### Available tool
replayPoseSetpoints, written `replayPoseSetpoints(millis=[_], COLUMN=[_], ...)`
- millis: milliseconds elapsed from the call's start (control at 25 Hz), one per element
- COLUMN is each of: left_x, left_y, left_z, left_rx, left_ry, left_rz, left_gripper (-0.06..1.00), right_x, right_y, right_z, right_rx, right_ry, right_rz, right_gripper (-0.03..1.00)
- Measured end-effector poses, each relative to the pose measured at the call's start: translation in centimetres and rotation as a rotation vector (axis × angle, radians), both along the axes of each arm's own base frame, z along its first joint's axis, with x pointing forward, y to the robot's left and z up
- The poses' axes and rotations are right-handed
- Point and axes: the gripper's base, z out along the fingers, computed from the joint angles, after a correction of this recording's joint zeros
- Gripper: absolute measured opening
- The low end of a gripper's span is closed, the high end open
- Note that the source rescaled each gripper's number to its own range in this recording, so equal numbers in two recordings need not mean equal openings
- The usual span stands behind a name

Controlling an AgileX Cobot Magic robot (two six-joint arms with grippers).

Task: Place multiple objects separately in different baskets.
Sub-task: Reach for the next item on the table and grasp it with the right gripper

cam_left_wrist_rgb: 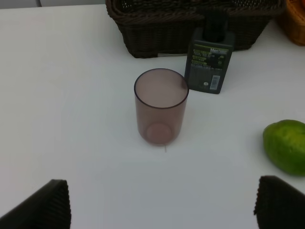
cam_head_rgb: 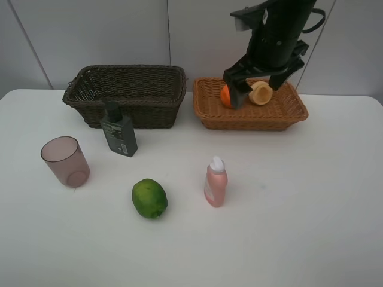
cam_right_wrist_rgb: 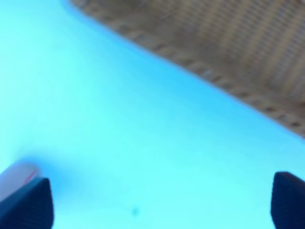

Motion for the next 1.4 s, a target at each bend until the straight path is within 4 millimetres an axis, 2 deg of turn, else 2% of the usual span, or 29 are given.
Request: replayPoseSetpoints(millis=[160, 440, 560, 1000, 1400], left_x=[0.0, 0.0, 0.0, 0.0, 0.0], left_y=[0.0, 0.0, 0.0, 0.0, 0.0], left_z=[0.0, 0.0, 0.0, 0.0, 0.0], left_rx=[0.0, 0.0, 0.0, 0.0, 0.0], left_ry=[0.0, 0.0, 0.0, 0.0, 0.0], left_rz=[0.0, 0.0, 0.0, 0.0, 0.0], left_gripper=[1.0, 1.0, 1.0, 1.0, 1.0], right_x=[-2.4, -6.0, -6.9, -7.7, -7.0], right_y=[1.5, 5.2, 6.2, 5.8, 6.4], right_z=[0.0, -1.5, -2.2, -6.1, -9.5], right_rx=[0.005, 0.056, 0.081, 0.085, 0.045], right_ry=[0.021, 0.123, 0.137, 0.142, 0.187], right_rz=[-0.006, 0.042, 0.052, 0.033, 0.03], right_gripper=[1.0, 1.0, 1.0, 1.0, 1.0])
